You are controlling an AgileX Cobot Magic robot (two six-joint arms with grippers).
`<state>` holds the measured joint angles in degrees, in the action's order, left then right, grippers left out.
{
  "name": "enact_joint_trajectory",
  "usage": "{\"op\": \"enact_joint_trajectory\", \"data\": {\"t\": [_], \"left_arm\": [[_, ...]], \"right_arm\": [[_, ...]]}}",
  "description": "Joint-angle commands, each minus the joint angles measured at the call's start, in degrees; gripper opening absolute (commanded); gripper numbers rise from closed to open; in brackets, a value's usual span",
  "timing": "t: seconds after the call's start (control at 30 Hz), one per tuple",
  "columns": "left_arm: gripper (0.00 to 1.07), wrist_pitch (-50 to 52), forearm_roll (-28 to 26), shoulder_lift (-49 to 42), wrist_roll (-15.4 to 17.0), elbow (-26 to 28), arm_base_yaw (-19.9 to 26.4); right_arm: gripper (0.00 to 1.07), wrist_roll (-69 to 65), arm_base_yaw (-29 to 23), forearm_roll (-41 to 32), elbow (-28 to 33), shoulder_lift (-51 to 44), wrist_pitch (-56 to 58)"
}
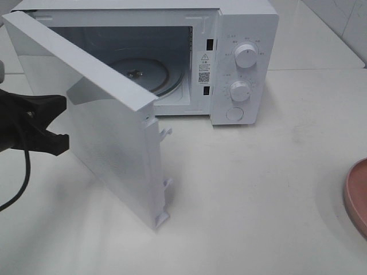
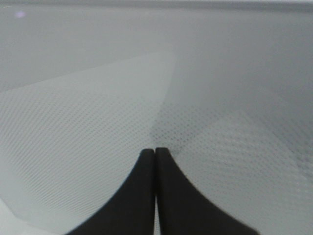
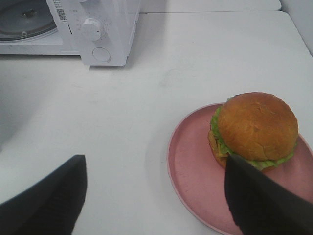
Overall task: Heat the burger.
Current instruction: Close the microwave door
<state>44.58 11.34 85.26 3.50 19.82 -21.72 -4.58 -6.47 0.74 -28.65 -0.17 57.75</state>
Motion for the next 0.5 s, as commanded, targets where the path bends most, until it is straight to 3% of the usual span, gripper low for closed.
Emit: {"op": "enact_joint_trajectory", "data": {"t": [0.03, 0.17, 0.2, 0.4, 0.47, 0.5], "left_arm": [[0.0, 1.9, -1.9, 2.2, -1.1, 2.2, -2.2], [0.0, 2.0, -7.1, 4.9, -2.0, 4.9, -4.9], [0.0, 2.0, -9.5, 6.1, -3.5, 6.3, -6.1], [0.0, 1.8, -13.3, 8.7, -5.4, 9.9, -8.7], [0.0, 1.4, -18.6, 11.1, -8.0, 13.6, -11.5], [0.0, 1.4, -18.6, 11.1, -8.0, 13.6, -11.5]], "right_arm": [[0.76, 0.5, 0.5, -0.1, 0.1, -1.7, -0.6], [0.76, 0.5, 0.5, -0.1, 0.1, -1.7, -0.6], [0.76, 0.5, 0.5, -0.1, 0.1, -1.7, -0.6], [0.76, 0.5, 0.5, -0.1, 0.1, -1.7, -0.6], [0.76, 0.5, 0.5, -0.1, 0.1, -1.7, -0.6], [0.76, 0.5, 0.5, -0.1, 0.1, -1.7, -0.6]]}}
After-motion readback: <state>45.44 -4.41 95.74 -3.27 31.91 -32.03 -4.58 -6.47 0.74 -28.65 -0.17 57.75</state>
